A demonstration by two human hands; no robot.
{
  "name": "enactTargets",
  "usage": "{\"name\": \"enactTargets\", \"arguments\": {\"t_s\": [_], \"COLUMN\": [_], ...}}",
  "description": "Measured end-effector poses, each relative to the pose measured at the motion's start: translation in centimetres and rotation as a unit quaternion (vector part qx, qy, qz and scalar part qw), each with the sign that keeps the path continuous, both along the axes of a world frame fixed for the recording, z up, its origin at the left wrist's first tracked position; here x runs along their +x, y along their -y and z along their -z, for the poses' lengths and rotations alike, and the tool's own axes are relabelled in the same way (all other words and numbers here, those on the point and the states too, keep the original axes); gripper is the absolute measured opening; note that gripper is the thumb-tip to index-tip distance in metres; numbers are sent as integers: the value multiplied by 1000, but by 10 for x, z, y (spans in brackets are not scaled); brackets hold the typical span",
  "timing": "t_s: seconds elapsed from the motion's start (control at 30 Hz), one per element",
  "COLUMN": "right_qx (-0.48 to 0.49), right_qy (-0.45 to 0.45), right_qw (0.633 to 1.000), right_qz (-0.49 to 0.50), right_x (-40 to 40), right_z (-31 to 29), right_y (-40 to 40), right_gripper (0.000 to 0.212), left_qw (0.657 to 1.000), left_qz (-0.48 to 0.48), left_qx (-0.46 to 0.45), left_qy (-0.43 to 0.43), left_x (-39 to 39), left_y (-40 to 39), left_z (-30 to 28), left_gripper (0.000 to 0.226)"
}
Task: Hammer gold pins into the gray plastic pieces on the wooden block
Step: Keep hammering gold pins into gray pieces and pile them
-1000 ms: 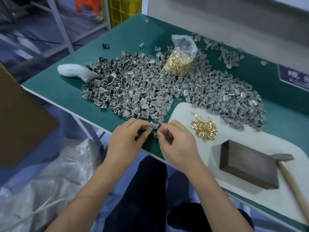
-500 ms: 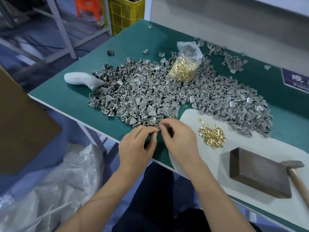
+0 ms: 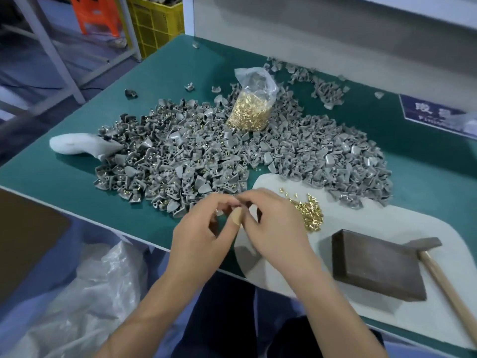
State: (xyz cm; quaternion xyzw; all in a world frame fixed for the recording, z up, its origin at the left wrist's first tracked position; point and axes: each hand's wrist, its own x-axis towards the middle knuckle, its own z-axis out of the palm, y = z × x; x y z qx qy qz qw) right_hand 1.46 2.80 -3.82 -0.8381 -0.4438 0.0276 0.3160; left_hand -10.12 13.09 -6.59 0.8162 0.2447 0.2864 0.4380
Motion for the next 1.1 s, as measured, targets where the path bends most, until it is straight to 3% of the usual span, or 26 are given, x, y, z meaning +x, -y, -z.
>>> {"name": "enactTargets", "arguments": {"t_s": [0.1, 0.3, 0.4, 0.53, 0.63, 0.83, 1.1], "right_qx": [-14, -95, -142, -170, -169, -139, -86], "right_qy": [30, 65, 84, 120, 95, 69, 34], "right_qw": [999, 983, 979, 977, 981, 988, 995], "right_qz": [37, 145, 119, 47, 11, 13, 26], "right_x": [33, 92, 115, 132, 138, 146, 143], "right_z": [-21, -34, -28, -15, -3, 12, 13], "right_y": [1, 6, -15, -43, -48, -39, -36], "right_gripper": [12, 12, 16, 36, 44, 36, 20], "left_qw": [998, 976, 954, 925, 914, 935, 955], "left_qz": [55, 82, 43, -22, -26, -10, -4], "left_qx": [-9, 154, 215, 289, 292, 272, 250], "left_qy": [-40, -130, -203, -245, -280, -227, -158], "left_x": [31, 112, 145, 158, 151, 112, 85], "left_y": [-12, -30, -33, -43, -56, -67, -28], "left_z": [-12, -20, -18, -9, -7, -14, -5], "left_gripper": [12, 27, 47, 54, 61, 65, 22]}}
